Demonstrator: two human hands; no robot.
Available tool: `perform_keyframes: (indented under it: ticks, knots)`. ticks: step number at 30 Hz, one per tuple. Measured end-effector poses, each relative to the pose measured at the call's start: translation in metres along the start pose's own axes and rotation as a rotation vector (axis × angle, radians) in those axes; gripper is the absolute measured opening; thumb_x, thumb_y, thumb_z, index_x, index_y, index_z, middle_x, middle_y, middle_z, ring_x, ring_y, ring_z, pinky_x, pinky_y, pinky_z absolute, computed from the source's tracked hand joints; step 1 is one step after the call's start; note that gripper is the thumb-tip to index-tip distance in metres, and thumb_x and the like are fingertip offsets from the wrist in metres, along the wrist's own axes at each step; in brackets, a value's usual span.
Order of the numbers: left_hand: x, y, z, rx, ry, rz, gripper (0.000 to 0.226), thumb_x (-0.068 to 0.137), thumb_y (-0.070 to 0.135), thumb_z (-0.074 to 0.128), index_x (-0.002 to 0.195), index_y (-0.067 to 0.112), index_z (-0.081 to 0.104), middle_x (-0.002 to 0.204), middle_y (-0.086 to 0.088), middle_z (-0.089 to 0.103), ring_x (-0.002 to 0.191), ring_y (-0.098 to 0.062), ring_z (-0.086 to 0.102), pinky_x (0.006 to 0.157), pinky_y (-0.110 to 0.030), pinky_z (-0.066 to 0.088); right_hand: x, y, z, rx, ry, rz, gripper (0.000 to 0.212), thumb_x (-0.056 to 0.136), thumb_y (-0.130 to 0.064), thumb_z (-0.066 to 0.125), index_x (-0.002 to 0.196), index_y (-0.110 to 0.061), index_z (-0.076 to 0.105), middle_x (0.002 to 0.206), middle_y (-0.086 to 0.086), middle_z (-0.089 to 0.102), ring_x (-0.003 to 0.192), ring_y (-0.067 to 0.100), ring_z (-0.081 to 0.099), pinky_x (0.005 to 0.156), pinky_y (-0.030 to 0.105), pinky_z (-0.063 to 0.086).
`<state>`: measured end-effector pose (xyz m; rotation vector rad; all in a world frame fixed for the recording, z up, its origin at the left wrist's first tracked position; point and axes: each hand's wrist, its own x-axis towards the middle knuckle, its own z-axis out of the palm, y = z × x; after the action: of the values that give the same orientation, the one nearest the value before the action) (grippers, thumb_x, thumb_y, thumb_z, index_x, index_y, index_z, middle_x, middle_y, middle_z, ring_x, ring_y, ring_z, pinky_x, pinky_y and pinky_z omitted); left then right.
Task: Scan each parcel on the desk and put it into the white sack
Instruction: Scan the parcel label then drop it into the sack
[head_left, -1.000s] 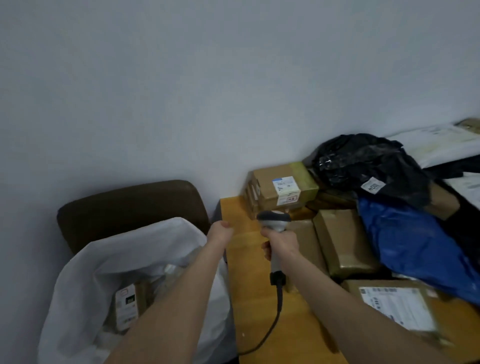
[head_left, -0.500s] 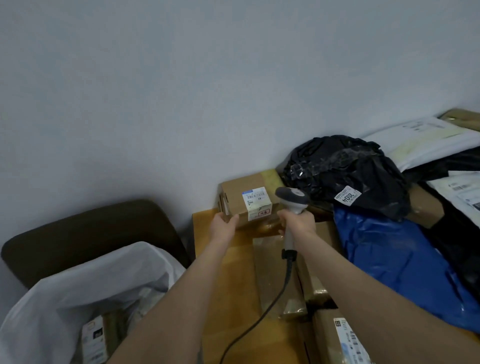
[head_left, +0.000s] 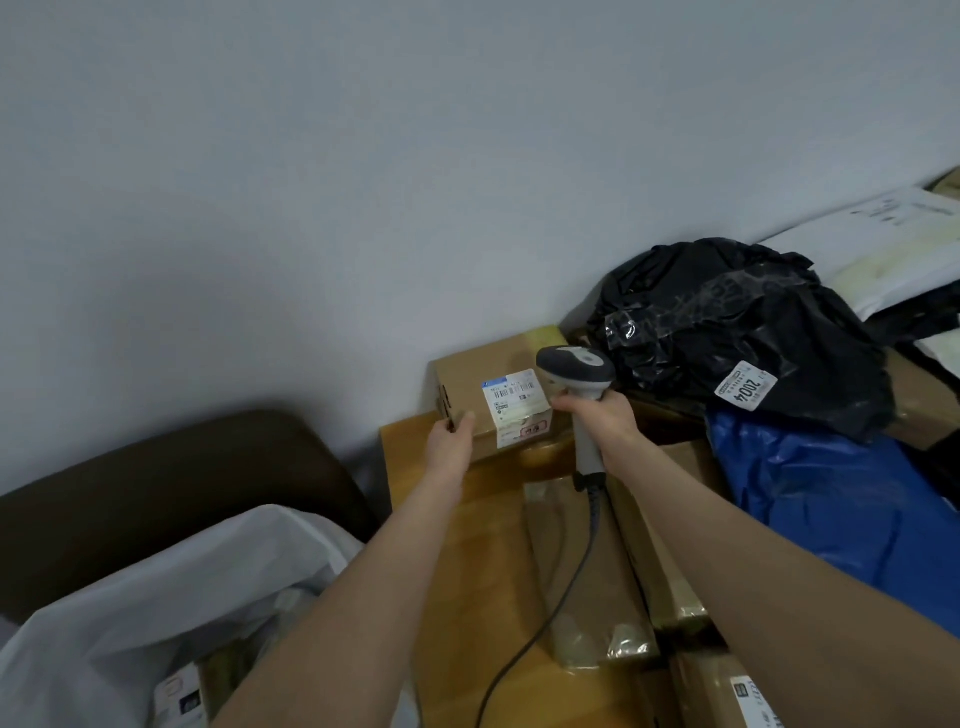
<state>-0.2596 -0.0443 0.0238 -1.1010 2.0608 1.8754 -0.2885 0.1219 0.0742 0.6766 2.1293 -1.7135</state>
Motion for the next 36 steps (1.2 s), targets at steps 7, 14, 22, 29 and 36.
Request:
perform_keyframes:
  ticks: [7, 14, 22, 29, 36]
  knots:
    - [-0.022, -0.005, -0.053, -0.185, -0.011, -0.057, 0.045, 0.091, 0.031, 0.062, 0.13, 0.017, 0.045, 0.121, -0.007, 0.057, 0.101, -0.028, 0.059, 0.089, -0.046, 0.049, -0.029, 0.008, 0.004, 0.045, 0.017, 0.001, 0.042, 0.079, -0.026, 0.076, 0.114, -0.008, 0.062, 0.108, 0.011, 0.063, 0.103, 0.029, 0.057, 0.091, 0.044, 0.05]
    - [-0.069, 0.0, -0.096, -0.179, -0.065, -0.011, 0.054, 0.081, 0.021, 0.072, 0.13, 0.01, 0.052, 0.115, -0.01, 0.065, 0.103, -0.026, 0.064, 0.093, -0.042, 0.051, -0.086, 0.017, -0.008, 0.152, -0.025, -0.027, 0.045, 0.079, -0.027, 0.076, 0.114, -0.01, 0.054, 0.106, 0.009, 0.059, 0.106, 0.032, 0.057, 0.098, 0.051, 0.047]
    - [-0.14, -0.028, -0.1, -0.261, -0.035, 0.122, 0.056, 0.086, 0.01, 0.066, 0.137, 0.004, 0.044, 0.109, -0.009, 0.065, 0.099, -0.021, 0.064, 0.073, -0.027, 0.053, -0.171, 0.047, -0.042, 0.242, -0.178, -0.088, 0.01, 0.087, -0.016, 0.069, 0.084, -0.008, 0.065, 0.072, 0.008, 0.07, 0.06, 0.017, 0.063, 0.063, 0.03, 0.054]
    - [-0.162, -0.053, -0.087, -0.259, -0.013, 0.139, 0.054, 0.087, 0.009, 0.064, 0.138, 0.006, 0.046, 0.114, -0.012, 0.066, 0.102, -0.022, 0.065, 0.086, -0.032, 0.055, -0.223, 0.098, -0.059, 0.106, -0.243, -0.11, 0.012, 0.088, -0.014, 0.067, 0.08, -0.005, 0.067, 0.06, 0.004, 0.067, 0.057, 0.016, 0.06, 0.072, 0.035, 0.055]
    - [-0.166, -0.071, -0.076, -0.217, 0.038, 0.153, 0.051, 0.089, 0.013, 0.064, 0.137, 0.008, 0.048, 0.117, -0.01, 0.064, 0.104, -0.021, 0.064, 0.084, -0.029, 0.055, -0.245, 0.109, -0.075, 0.085, -0.235, -0.16, 0.019, 0.087, -0.012, 0.065, 0.07, -0.003, 0.067, 0.055, 0.006, 0.066, 0.048, 0.013, 0.058, 0.058, 0.027, 0.051]
